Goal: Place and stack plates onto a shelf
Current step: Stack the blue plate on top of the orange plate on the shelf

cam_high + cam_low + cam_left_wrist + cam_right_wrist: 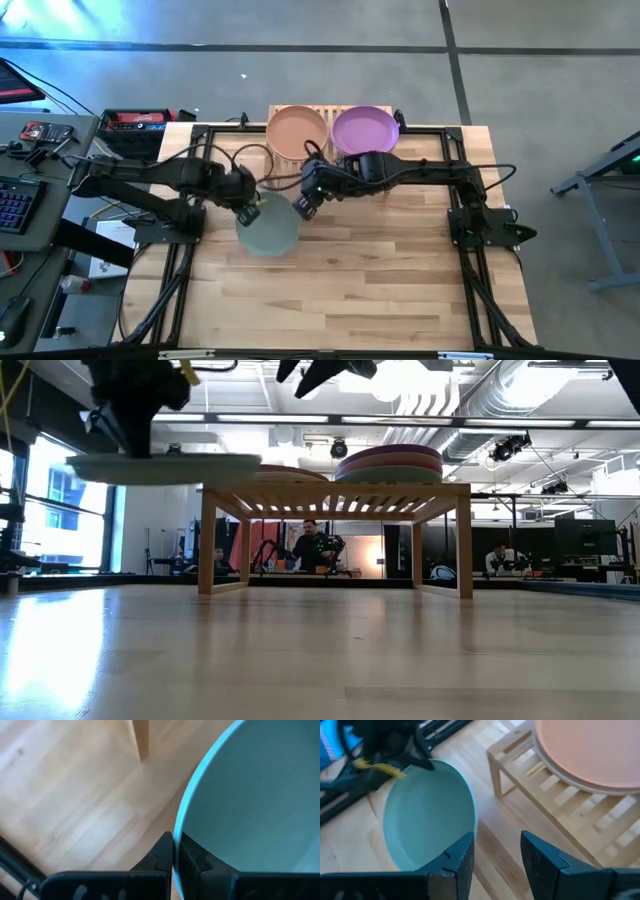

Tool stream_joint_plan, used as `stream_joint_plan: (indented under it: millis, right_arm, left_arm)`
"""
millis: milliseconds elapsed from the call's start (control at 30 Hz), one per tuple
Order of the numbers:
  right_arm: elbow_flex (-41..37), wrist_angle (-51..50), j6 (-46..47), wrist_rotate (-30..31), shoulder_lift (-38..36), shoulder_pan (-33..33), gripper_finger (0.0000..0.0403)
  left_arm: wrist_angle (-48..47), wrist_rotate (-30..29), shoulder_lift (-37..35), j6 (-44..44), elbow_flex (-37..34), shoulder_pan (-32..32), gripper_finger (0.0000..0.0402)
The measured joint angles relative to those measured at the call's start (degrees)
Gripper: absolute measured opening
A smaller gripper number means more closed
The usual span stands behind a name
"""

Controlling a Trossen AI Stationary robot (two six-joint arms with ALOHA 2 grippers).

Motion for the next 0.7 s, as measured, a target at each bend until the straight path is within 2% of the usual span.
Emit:
stream_joint_plan:
  millis: [333, 567, 700]
  right_arm:
    - [0.0, -0.1, 8.5, -3.9, 0.0, -2.6, 0.0138]
    - [0.0, -0.1, 8.7, -3.9, 0.2, -2.5, 0.0138]
    - [0.0, -0.2, 8.6, -5.0, 0.9, -2.1, 0.0138]
  left_arm:
    - [0.8, -1.8, 0.0, 2.5, 5.1, 2.6, 0.0001]
    - [1.2, -1.8, 0.0, 2.6, 5.4, 3.0, 0.0001]
    - [4.6, -1.8, 0.0, 4.0, 5.4, 2.7, 0.0001]
